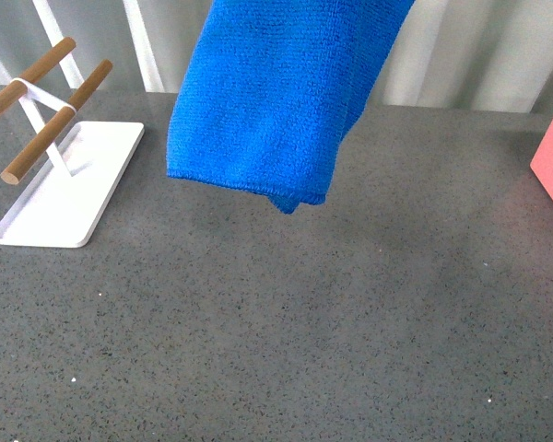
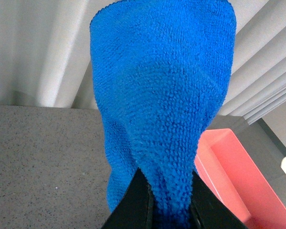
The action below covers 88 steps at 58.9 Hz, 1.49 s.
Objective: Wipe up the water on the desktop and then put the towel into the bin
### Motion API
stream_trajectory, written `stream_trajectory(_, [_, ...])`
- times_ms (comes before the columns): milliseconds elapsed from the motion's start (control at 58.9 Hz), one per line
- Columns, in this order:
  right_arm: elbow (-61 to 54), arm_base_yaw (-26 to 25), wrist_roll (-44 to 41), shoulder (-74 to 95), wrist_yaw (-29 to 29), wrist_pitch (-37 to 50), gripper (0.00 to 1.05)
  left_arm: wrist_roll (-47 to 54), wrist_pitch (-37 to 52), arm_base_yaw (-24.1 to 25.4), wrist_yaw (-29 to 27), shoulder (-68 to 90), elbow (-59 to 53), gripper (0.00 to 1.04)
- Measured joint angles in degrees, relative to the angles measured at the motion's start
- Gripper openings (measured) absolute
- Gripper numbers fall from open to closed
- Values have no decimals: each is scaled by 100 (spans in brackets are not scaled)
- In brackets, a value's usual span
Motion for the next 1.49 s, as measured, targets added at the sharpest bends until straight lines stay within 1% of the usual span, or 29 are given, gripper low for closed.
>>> stream_trajectory(34, [179,0,201,649,48,568,98,-68,-22,0,15,-2,2,6])
stream_trajectory(85, [560,76,896,1853,-133,1318,98,-275,-31,-20,33,-2,2,6])
stream_trajectory(119, [704,186,1384,2507,-203,1624,98,-413,-28,-50,31,-26,2,6])
stream_trajectory(153, [754,278,1718,2935,-341,1797,98,-479,-28,-81,24,-55,4,6])
stream_trajectory(170, [761,363,2020,3204,-380,1921,98,-538,-28,-103,20,-70,11,6])
stream_trajectory(221, [800,577,2555,3674,-459,2031,98,-634,-31,-173,20,-107,48,6])
stream_trajectory(272, [887,841,3027,3998,-212,2059,98,-765,-63,-223,17,-133,101,6])
stream_trajectory(441, [1005,1523,3762,4592,-136,2588,98,-1005,-96,-289,22,-146,162,6])
stream_trajectory(560, [1215,1950,3895,4964,-61,2605,98,-1126,-151,-317,20,-146,175,6])
stream_trajectory(696, [1392,2361,3722,5313,-142,2583,98,-1331,-205,-345,13,-146,262,6])
stream_trajectory(917, [1657,2761,3383,5729,-295,2592,98,-1530,-223,-437,13,-149,358,6])
stream_trajectory(985, [1773,2983,3215,5941,-337,2658,98,-1620,-269,-455,26,-149,450,6])
stream_trajectory(1069, [1985,3202,3005,6151,-216,2616,98,-1707,-282,-466,35,-149,535,6])
stream_trajectory(1188, [2164,3320,2951,6245,-127,2549,98,-1720,-304,-466,24,-151,549,6])
stream_trajectory(1205, [2186,3338,2955,6245,-103,2538,97,-1720,-306,-466,20,-151,549,6])
stream_trajectory(1290, [2236,3359,2920,6229,-44,2500,83,-1735,-306,-428,20,-151,546,6])
stream_trajectory(1324, [2236,3359,2909,6227,-39,2487,80,-1744,-310,-407,20,-151,546,6])
stream_trajectory(1443, [2234,3289,2789,6188,-24,2413,55,-1823,-317,-345,17,-153,527,6])
stream_trajectory(1460, [2232,3279,2789,6188,-24,2413,53,-1829,-317,-345,17,-153,522,6])
stream_trajectory(1494, [2223,3237,2789,6186,-26,2424,46,-1847,-317,-337,20,-153,514,6])
